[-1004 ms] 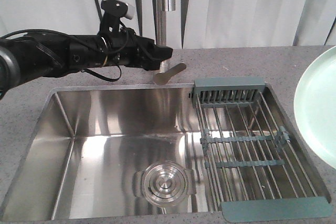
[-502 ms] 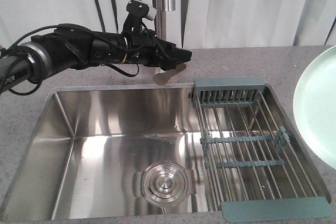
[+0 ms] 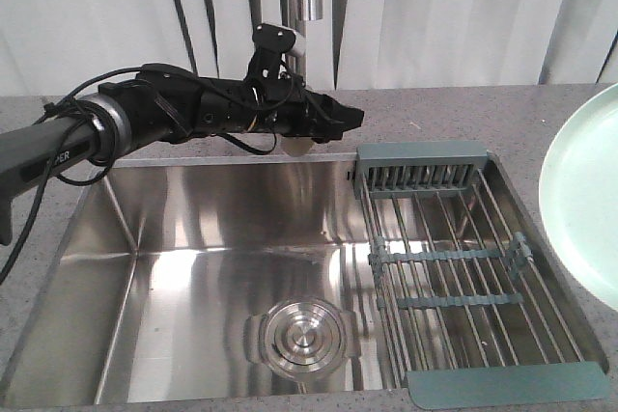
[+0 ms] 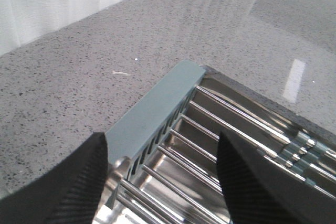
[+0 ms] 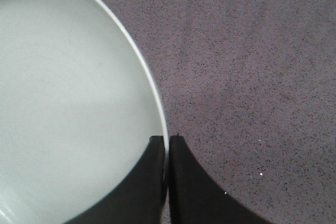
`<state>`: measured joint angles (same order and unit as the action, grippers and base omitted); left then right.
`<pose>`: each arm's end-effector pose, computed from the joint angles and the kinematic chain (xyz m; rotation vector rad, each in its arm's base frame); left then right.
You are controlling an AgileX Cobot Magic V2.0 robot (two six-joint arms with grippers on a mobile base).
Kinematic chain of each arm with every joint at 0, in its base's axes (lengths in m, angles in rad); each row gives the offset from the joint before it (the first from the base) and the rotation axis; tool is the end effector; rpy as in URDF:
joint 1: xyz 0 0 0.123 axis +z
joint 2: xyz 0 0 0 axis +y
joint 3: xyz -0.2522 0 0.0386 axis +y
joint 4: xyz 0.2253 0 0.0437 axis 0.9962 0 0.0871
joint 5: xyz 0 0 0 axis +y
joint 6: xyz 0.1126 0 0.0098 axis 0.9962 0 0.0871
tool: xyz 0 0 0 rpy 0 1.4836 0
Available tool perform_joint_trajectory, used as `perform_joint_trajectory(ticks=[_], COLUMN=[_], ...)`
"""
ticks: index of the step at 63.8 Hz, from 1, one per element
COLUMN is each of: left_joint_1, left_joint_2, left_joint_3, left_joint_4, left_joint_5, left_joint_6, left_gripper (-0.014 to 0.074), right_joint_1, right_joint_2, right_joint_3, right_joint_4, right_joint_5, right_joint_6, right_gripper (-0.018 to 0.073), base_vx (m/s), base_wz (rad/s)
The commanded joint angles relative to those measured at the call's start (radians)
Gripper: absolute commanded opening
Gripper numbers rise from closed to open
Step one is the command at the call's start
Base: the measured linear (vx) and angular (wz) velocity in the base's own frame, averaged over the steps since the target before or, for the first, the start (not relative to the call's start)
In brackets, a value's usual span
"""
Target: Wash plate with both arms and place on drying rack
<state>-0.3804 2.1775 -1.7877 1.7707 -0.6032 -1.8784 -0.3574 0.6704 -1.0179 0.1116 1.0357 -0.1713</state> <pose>0.4276 -0.2386 0.2231 0.6940 1.9153 -0.8738 0.1127 -0.0305 0.3644 0.2085 2.1607 -0.1667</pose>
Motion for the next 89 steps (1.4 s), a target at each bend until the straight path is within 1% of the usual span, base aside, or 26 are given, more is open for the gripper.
perform_joint_trajectory(ticks=[1,11,33,46,64,80,89], left_joint_1=[-0.003,-0.006,-0.007,-0.007,-0.007,-0.007,-0.007], left_joint_2=[-0.055,-0.034,-0.023,-0.023,-0.023,-0.023,-0.023], left_joint_3=[-0.032,-0.031,-0.031,-0.031,-0.031,-0.031,-0.031], left_joint_4=[0.032,0.033,0.033,0.035,0.035,0.035,0.035], left_joint_5=[0.026,0.026,-0.045,-0.129,-0.216,-0.319,-0.351], left_joint_6=[-0.009,-0.009,-0.011,-0.038,-0.038,-0.038,-0.046], left_gripper=[0.0433,0.0433,0.0433,0.0421,0.0375,0.0375,0.0375], right_joint_1=[-0.004,-0.004,-0.004,-0.004,-0.004,-0.004,-0.004], right_joint_2=[0.002,0.002,0.002,0.002,0.002,0.002,0.002], right_joint_3=[-0.026,-0.025,-0.025,-0.025,-0.025,-0.025,-0.025], right_joint_4=[0.007,0.01,0.012,0.012,0.012,0.012,0.012], right_joint_5=[-0.072,-0.072,-0.072,-0.072,-0.072,-0.072,-0.071], right_joint_6=[-0.006,-0.006,-0.006,-0.006,-0.006,-0.006,-0.006], right_gripper=[-0.0003,-0.0003,-0.0003,-0.0003,-0.0003,-0.0003,-0.0003], base_vx=[0.0,0.0,0.0,0.0,0.0,0.0,0.0], base_wz=[0.0,0.0,0.0,0.0,0.0,0.0,0.0])
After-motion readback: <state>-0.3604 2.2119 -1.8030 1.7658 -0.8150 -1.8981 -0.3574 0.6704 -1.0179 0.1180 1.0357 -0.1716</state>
